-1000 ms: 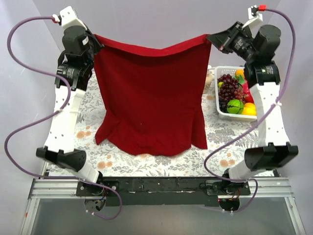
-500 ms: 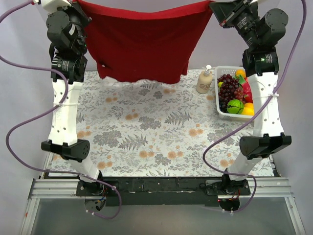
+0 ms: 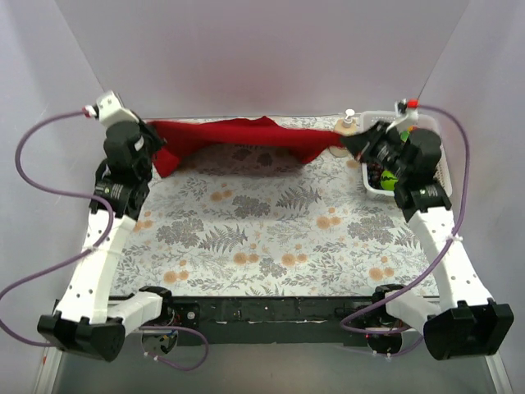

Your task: Pin the brooch onto the clothing

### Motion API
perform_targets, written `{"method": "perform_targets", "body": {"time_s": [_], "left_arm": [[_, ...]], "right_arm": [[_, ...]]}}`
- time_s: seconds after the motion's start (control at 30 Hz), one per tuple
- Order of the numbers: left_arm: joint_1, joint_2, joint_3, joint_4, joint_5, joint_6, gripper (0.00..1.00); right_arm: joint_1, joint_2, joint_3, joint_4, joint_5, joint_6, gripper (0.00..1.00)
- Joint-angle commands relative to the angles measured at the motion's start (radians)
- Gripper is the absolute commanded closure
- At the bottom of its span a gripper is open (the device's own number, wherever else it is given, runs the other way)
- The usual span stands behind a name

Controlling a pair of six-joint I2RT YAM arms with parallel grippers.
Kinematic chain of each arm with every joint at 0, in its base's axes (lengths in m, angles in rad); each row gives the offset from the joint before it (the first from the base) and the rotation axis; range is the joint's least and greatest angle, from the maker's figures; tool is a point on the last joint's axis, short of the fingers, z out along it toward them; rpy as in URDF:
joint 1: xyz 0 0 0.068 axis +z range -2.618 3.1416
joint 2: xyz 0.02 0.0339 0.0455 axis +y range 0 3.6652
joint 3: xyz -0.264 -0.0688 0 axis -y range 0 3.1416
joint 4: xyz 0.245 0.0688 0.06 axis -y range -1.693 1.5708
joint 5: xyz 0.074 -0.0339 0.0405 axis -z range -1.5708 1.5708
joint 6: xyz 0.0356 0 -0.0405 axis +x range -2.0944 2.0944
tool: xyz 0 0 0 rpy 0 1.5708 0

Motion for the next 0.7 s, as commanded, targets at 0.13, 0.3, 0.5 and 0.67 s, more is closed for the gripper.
{"method": "perform_targets", "body": {"time_s": [0.13, 0.3, 0.5, 0.67], "left_arm": [[0.005, -0.269, -0.322, -0.333, 0.063, -0.326, 1.0], [0.006, -0.277, -0.392, -0.574, 0.101, -0.437, 1.0], [0.006, -0.278, -0.427, -0.74, 0.117, -0.521, 1.0], [0.006, -0.29, -0.441, -0.832, 0.138, -0.552, 1.0]], "right_arm": [[0.003, -0.258, -0.432, -0.238, -0.057, -0.099, 0.99], [0.015, -0.329, -0.557, -0.388, -0.101, -0.108, 0.99], [0.03, -0.418, -0.631, -0.49, -0.064, -0.103, 0.99], [0.03, -0.445, -0.635, -0.616, -0.063, -0.106, 0.99]]}}
